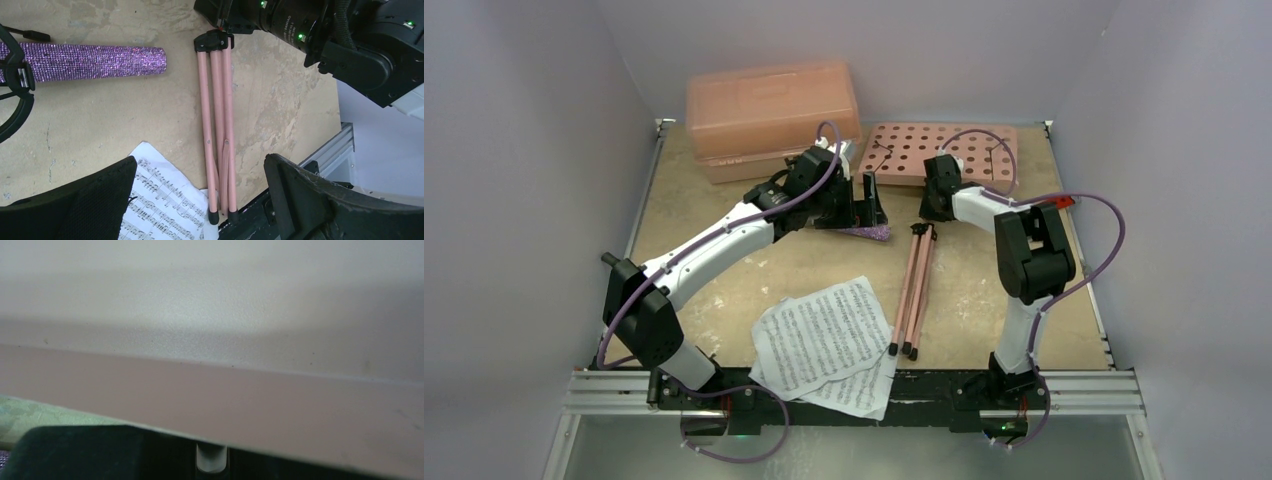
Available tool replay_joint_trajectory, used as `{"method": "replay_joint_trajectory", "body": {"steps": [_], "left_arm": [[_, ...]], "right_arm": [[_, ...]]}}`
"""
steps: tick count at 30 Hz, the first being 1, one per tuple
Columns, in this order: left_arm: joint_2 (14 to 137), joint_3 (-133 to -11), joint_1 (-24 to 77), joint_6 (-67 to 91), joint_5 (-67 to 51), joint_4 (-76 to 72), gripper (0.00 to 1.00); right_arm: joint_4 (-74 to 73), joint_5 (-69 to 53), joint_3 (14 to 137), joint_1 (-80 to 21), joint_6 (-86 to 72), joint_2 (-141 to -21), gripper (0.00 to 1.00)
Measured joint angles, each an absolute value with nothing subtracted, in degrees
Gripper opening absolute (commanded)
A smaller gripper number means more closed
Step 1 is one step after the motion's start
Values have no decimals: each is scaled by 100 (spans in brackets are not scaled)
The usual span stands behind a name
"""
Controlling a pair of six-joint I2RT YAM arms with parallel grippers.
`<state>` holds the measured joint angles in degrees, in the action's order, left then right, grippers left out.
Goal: Set up the instrument practice props
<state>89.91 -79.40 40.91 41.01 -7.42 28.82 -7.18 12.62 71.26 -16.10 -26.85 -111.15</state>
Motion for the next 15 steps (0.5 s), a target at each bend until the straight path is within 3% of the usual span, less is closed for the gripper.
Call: {"method": "replay_joint_trajectory", "body": {"steps": [7,15], "left_arm": [[9129,-7922,4180,4158,-867,2519,89],[10197,-8068,4751,4091,-904,2449,81]], "right_arm": [[-707,1260,7116,-1610,-2707,-11093,0],[-899,1192,7085,-1608,-2794,-10984,0]]}}
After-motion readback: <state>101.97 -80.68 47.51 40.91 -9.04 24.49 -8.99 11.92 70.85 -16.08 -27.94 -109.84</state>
